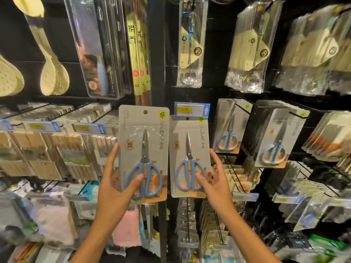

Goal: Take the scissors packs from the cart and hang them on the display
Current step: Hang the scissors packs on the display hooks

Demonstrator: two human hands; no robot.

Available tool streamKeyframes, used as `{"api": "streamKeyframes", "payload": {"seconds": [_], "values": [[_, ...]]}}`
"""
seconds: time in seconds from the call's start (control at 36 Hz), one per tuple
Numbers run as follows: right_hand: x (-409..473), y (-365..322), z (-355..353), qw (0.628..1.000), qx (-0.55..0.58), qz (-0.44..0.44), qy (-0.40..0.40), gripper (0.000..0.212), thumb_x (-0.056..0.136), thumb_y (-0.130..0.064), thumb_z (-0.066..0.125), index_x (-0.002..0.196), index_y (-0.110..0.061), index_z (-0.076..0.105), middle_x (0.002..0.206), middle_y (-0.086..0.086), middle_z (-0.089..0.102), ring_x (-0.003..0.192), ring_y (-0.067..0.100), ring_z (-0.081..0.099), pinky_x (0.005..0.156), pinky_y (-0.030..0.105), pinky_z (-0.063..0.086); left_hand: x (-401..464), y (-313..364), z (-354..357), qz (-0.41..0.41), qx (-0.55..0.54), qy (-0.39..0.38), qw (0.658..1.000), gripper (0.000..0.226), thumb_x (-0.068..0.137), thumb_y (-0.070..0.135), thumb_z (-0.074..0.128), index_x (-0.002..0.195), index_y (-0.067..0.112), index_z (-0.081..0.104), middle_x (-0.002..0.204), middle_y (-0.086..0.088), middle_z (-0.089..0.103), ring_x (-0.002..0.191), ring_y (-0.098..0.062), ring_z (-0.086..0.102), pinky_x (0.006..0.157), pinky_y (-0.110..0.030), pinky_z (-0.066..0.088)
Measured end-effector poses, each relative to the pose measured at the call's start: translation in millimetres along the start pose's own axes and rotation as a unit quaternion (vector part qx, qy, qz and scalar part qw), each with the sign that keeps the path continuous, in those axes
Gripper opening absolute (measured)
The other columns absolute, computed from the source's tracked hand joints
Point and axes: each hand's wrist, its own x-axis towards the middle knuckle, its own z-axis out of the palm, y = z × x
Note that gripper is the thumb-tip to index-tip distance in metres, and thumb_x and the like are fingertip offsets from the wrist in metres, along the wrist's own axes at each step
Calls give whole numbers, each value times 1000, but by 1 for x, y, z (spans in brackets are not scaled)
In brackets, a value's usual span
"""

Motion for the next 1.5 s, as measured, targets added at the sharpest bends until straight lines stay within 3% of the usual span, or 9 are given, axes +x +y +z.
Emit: {"api": "streamKeyframes", "payload": {"seconds": [0.11,0.22,0.31,0.67,0.83,0.92,1.08,1.36,1.5], "values": [[3,-1,4,1000,5,-14,0,78,96,2,63,157,-33,26,126,-33,64,119,2,64,96,26,56,3,-3,0,8,-11,6,1000,97,84,7,76,153,56,30,163,24,32,150,-22,39,116,-61,38],[12,4,9,999,13,-17,25,81,96,-4,66,155,-44,28,146,-10,57,130,13,60,104,38,54,6,-4,-1,6,-19,7,1000,96,84,8,77,153,57,30,164,21,33,150,-21,39,117,-60,38],[20,6,12,999,20,-19,32,82,96,-5,66,152,-53,29,147,-1,57,130,16,60,101,37,56,6,-4,-2,7,-16,5,1000,96,84,9,77,153,57,30,164,20,33,150,-21,39,117,-60,38],[32,13,14,999,6,-26,22,82,97,-5,66,154,-50,27,147,1,57,130,15,59,105,36,53,9,1,-3,17,-23,6,1000,95,83,10,76,151,59,31,163,16,36,143,-15,49,113,-54,45],[29,19,13,999,-1,-28,23,81,97,-4,64,156,-44,26,132,-1,67,117,17,67,99,39,57,11,-1,-4,19,-9,4,1000,95,84,12,77,153,58,30,164,22,31,150,-21,40,116,-60,40],[32,15,15,999,-2,-34,18,80,99,-7,64,152,-54,27,148,2,56,132,17,58,106,41,52,11,1,-2,24,-3,6,1000,94,84,13,76,154,55,30,163,25,31,148,-19,42,116,-57,42],[39,11,15,999,5,-46,22,79,99,-6,63,156,-46,25,141,3,61,127,17,62,100,31,56,10,5,0,29,1,3,1000,93,84,13,74,157,47,29,160,33,31,145,-9,45,114,-43,47],[32,22,15,999,-5,-38,14,79,99,-8,63,151,-56,28,148,1,55,130,16,59,103,38,54,12,1,-2,29,3,4,1000,94,84,13,76,156,51,29,163,30,29,150,-19,40,116,-57,41],[32,21,13,999,-7,-47,12,80,99,-8,63,151,-57,28,153,0,50,135,15,55,107,43,52,10,4,1,31,-8,5,999,95,83,10,75,157,47,29,158,34,34,142,-11,49,109,-41,50]]}}
